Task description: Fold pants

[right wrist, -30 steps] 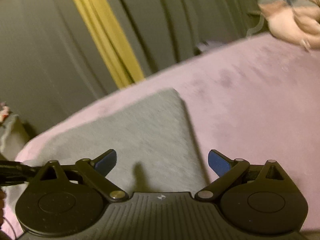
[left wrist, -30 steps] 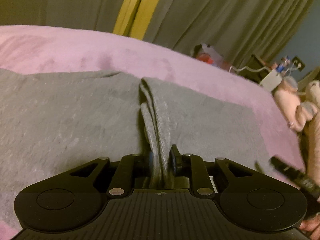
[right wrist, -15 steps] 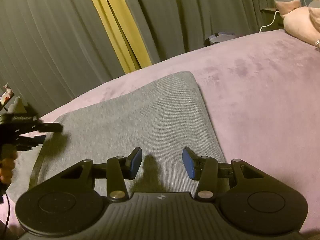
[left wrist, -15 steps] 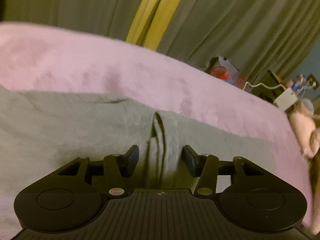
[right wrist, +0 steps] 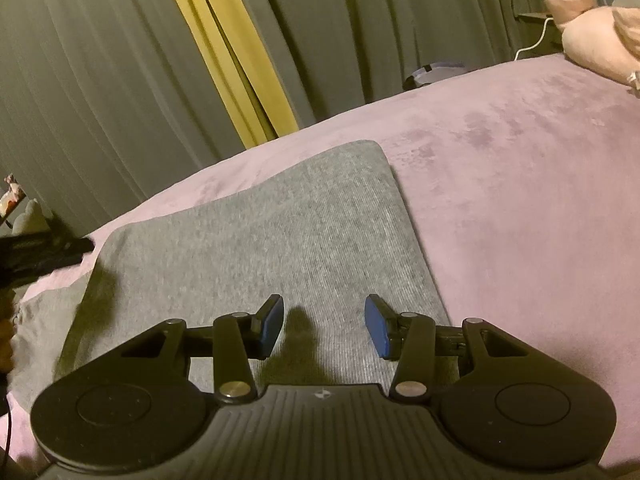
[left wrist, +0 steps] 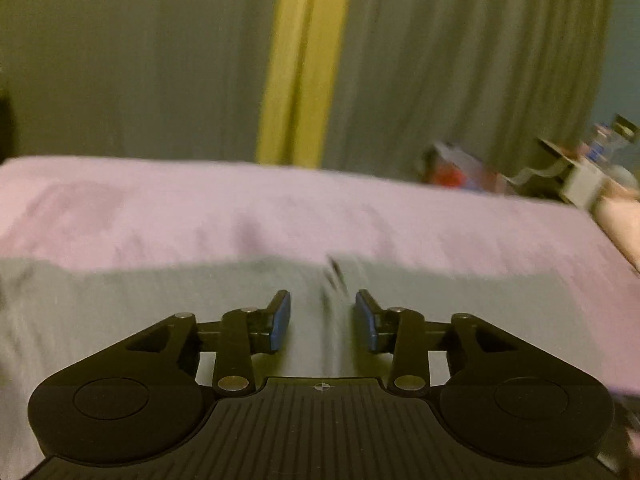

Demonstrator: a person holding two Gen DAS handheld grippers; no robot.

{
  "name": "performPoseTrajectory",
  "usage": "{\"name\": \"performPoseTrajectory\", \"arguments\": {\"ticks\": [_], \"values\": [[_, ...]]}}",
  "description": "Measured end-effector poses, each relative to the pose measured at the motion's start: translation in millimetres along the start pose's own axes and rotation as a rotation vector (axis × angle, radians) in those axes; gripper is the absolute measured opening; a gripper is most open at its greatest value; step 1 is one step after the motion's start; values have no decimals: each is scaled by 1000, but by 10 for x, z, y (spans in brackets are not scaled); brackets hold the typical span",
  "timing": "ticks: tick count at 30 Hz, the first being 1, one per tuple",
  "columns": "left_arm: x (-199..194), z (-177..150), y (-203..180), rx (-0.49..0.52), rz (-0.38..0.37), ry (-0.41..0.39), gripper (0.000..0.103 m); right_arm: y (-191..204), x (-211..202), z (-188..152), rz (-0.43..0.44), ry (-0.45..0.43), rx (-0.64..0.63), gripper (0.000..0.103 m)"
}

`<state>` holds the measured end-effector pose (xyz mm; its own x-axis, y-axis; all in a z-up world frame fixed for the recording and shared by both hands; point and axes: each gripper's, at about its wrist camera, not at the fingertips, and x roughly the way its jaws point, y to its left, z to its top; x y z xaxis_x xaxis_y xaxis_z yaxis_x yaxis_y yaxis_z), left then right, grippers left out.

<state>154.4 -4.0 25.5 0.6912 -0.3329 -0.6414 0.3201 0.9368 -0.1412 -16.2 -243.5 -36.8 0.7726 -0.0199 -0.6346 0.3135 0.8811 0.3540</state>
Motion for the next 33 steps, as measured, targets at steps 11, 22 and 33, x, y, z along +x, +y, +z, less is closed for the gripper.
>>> {"name": "performPoseTrajectory", "arguments": {"ticks": [11,22,33], "values": [[-172,-733,-469,194,119,188,63,222,-118,-31,-84,-8,-65,46],[-776,-952,-496,67,-9,-29,74,637,-151,-309,108,177,-52,13],[-508,-1038,-383,4,165,168,80,204,-371,-148,-161,137,-8,0]]}}
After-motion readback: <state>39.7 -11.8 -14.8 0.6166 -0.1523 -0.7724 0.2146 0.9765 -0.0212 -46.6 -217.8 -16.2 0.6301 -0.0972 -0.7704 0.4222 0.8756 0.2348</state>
